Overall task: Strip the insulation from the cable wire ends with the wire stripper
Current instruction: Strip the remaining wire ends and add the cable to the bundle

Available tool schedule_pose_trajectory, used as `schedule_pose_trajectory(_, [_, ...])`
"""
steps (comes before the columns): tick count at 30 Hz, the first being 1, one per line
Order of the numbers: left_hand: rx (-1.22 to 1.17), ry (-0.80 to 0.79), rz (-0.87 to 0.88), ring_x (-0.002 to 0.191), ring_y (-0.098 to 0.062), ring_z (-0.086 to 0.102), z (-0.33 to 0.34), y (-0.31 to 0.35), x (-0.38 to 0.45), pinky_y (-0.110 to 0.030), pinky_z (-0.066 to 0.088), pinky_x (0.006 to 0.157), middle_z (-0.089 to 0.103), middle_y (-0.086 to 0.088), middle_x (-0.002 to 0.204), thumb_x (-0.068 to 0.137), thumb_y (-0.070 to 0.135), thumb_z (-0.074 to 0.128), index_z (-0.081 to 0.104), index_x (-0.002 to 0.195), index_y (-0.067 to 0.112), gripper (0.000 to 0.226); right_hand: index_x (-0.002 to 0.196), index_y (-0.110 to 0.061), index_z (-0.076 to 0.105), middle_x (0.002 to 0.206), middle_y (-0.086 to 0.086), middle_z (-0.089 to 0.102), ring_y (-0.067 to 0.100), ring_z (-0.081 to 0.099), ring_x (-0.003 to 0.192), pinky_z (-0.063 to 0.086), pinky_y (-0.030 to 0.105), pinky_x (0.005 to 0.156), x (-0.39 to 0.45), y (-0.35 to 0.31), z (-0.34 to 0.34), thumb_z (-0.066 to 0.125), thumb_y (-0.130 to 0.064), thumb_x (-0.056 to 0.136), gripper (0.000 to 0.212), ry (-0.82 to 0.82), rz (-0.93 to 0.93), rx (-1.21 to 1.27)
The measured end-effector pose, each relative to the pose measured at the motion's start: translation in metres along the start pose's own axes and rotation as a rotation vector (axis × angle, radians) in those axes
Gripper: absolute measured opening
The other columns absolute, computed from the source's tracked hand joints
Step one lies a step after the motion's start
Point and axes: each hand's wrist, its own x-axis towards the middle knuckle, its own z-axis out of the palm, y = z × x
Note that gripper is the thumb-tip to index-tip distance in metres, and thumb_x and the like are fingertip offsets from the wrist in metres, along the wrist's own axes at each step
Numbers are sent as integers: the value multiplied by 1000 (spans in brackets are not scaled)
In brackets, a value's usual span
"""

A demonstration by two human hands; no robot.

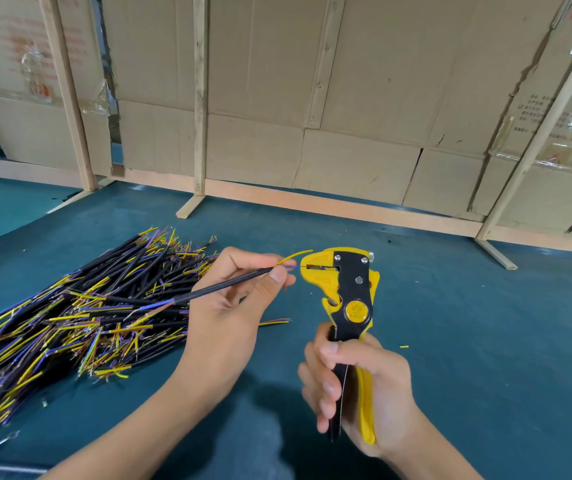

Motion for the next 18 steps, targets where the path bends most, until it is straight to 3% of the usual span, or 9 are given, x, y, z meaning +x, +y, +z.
schedule_pose_trajectory(5, [-75, 101, -97, 88, -26, 75, 1, -1, 5, -19, 52, 75, 77, -14, 90, 83, 11, 74, 69, 90, 14, 9, 69, -6, 46, 55, 10, 44, 23, 46, 45, 49, 30, 47, 1, 0, -1, 62, -14, 84, 23, -70, 15, 15])
schedule_pose_trajectory(10, [-111, 211, -171, 80, -28, 69, -1, -3, 9, -37, 40, 72, 74, -17, 80, 88, 0, 68, 67, 92, 6, 8, 66, -6, 50, 56, 9, 45, 22, 47, 46, 48, 31, 48, 3, -8, 3, 63, -19, 82, 24, -33, 53, -96])
schedule_pose_trajectory(15, [-170, 236, -237, 71, -24, 69, 8, 3, 16, -31, 47, 67, 73, -12, 76, 88, -10, 62, 66, 89, 3, 14, 66, -6, 50, 57, 11, 45, 26, 48, 47, 49, 34, 50, 2, -9, 9, 66, -22, 78, 25, -24, 33, -159])
schedule_pose_trajectory(18, [-353, 482, -308, 61, -17, 65, -11, 12, 42, -26, 46, 64, 69, -11, 76, 89, -14, 55, 60, 88, 4, 19, 68, -8, 50, 58, 11, 42, 27, 46, 49, 49, 37, 51, 0, -14, 7, 68, -18, 76, 22, -1, -124, -39])
